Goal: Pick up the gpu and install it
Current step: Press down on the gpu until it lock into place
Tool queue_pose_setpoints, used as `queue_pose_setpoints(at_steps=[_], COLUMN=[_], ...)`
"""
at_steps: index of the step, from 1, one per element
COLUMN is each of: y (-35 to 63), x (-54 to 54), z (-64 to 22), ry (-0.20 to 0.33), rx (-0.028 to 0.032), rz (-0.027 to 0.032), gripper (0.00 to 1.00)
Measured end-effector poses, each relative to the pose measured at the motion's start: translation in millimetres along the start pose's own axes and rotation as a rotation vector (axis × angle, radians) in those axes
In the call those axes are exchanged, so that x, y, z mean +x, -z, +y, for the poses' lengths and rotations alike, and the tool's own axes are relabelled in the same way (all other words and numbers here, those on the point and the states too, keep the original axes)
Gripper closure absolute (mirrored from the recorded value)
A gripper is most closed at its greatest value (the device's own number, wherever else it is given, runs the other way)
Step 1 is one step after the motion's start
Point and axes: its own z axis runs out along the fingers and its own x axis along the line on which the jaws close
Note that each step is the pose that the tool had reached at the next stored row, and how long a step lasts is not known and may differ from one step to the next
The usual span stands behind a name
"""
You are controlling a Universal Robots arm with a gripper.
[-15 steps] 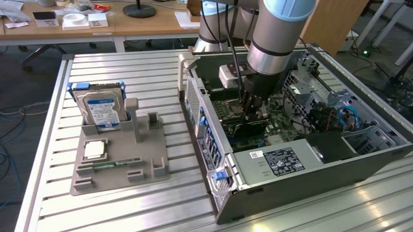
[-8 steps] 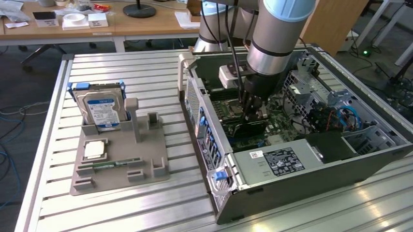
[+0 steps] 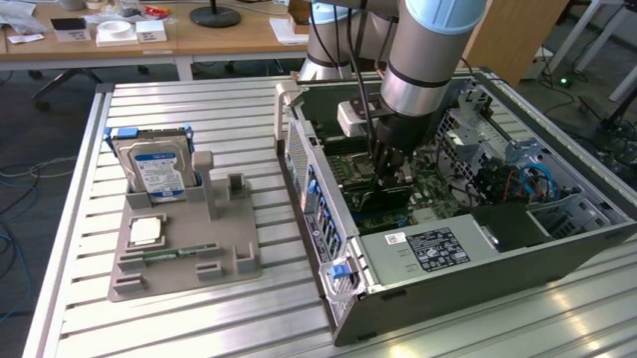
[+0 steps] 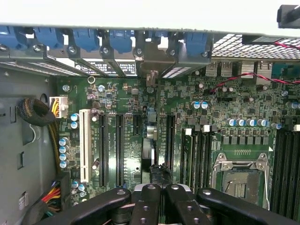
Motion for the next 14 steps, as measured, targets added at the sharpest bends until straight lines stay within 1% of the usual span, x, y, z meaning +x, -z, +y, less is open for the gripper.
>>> queue_pose_setpoints(at_steps=[14], y=[-1.2], x=[0.0], z=[0.8], ry=[0.000], rx=[0.0001], rz=[-0.0002], gripper=[0.89])
